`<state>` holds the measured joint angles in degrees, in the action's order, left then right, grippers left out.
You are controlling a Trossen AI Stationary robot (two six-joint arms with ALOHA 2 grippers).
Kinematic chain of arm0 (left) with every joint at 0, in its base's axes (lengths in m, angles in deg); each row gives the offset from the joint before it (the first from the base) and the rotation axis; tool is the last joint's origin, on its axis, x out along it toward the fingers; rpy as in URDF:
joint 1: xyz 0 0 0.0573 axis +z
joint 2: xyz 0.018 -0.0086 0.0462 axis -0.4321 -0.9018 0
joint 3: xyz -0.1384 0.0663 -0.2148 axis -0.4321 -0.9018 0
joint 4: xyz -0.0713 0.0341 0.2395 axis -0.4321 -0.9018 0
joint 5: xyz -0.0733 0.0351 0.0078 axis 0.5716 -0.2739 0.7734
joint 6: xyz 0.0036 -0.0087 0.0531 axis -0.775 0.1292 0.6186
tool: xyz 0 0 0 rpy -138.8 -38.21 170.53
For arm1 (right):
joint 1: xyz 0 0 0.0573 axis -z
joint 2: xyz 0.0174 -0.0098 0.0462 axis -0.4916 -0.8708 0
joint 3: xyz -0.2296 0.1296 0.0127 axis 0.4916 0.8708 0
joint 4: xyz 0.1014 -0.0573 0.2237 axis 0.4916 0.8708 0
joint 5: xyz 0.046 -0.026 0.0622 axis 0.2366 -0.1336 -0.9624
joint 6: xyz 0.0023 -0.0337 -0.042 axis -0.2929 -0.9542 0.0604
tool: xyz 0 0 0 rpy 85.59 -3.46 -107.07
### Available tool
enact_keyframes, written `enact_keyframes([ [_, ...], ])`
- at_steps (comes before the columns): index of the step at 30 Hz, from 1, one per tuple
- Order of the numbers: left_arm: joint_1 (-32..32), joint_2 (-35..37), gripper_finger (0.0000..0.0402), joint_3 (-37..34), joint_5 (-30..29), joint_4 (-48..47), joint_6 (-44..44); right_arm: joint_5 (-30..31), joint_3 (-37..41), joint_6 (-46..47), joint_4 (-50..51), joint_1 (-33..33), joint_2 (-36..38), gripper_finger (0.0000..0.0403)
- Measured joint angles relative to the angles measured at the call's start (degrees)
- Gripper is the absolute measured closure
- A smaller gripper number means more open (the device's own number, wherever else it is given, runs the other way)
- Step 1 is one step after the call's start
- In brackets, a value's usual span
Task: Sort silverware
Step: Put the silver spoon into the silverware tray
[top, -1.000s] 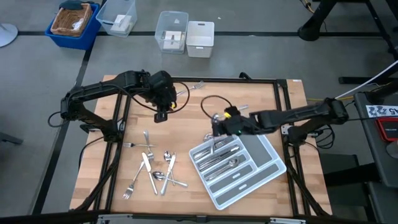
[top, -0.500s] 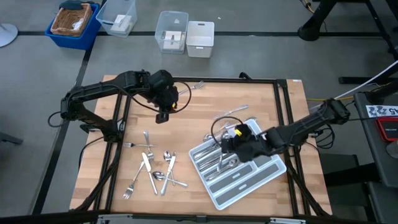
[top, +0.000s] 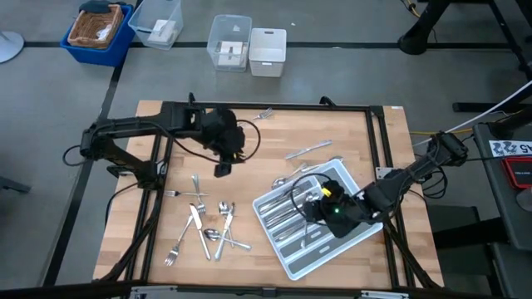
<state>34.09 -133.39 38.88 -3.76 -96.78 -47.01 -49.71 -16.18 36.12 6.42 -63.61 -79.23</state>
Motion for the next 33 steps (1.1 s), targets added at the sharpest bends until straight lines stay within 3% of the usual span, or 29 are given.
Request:
enact_keyframes([
  [10,-6.20,-0.40,0.0320,-15.03,-0.10,27.12,-16.36,-0.02,-0.03,5.07,0.72,-6.56,0.00,0.0398],
  [17,-10.16,-0.44,0.0320,-25.19,-1.35,43.77,-23.51,-0.07,-0.07,13.43,5.48,-7.47,-3.99,0.0398],
  [27,-11.59,-0.44,0.0320,-28.97,-3.27,43.70,-22.97,0.03,-0.07,26.77,5.75,-7.46,-11.71,0.0398],
  [33,-11.61,-0.44,0.0320,-28.97,-3.27,43.55,-21.92,-1.23,-0.04,27.40,4.21,-5.28,-15.53,0.0398],
])
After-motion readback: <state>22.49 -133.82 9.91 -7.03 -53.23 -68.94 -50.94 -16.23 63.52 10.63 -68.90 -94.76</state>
